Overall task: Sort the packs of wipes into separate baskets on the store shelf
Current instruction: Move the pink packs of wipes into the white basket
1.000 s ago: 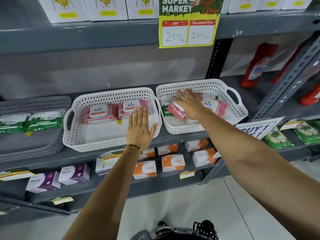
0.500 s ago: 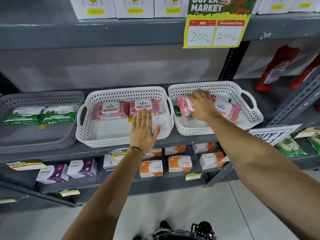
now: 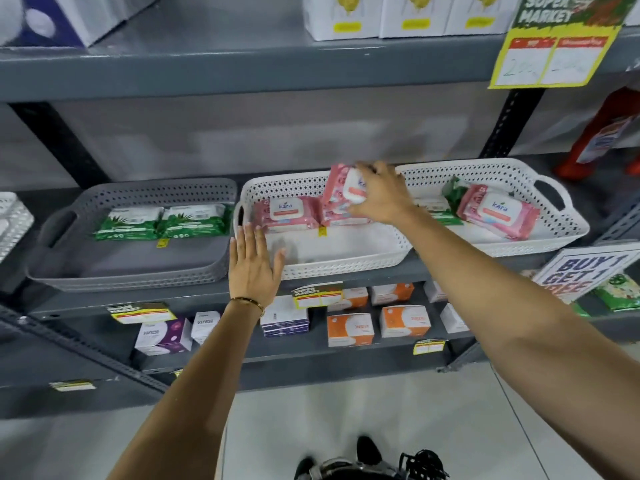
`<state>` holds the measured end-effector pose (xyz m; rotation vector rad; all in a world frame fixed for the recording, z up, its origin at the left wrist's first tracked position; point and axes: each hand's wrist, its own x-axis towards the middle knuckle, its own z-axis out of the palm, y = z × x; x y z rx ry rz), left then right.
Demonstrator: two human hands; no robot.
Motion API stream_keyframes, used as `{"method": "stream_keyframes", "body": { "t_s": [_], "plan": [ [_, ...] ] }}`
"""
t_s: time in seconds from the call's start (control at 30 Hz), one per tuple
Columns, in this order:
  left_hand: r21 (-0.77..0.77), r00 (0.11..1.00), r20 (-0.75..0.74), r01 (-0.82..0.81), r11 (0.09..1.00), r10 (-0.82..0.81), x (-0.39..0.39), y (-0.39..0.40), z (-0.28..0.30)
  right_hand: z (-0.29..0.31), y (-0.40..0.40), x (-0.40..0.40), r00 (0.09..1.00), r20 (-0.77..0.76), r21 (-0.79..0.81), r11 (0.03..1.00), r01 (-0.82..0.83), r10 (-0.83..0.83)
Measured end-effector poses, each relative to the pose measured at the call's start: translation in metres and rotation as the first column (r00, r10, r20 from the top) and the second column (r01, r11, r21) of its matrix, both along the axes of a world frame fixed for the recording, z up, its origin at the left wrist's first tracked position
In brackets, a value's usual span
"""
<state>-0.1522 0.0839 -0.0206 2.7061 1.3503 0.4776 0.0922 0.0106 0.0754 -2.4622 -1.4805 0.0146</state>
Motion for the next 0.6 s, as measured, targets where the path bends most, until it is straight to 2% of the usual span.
{"method": "stream_keyframes", "body": {
  "t_s": [0.17, 0.37, 0.5, 0.6],
  "plan": [
    [-0.025, 1.000, -0.009, 0.002, 1.000, -0.002, -0.027, 0.014, -0.002, -0.022, 0.030, -0.063, 0.975, -0.120, -0.142, 0.969, -0.202, 0.185],
    [-0.012, 1.000, 0.002, 0.023, 1.000, -0.023, -0.026, 0.016, -0.005, -0.048, 0.053, -0.097, 0.944, -0.105, -0.258, 0.909, -0.328, 0.312],
    [-0.003, 1.000, 0.017, 0.023, 1.000, -0.023, -0.021, 0.013, -0.004, -0.047, 0.053, -0.096, 0.926, -0.191, -0.139, 0.924, -0.355, 0.327],
    [-0.017, 0.998, 0.022, 0.055, 0.998, -0.054, -0.003, 0.004, -0.001, -0.034, 0.042, -0.070, 0.946, -0.221, 0.035, 0.971, -0.235, 0.237]
  ]
}}
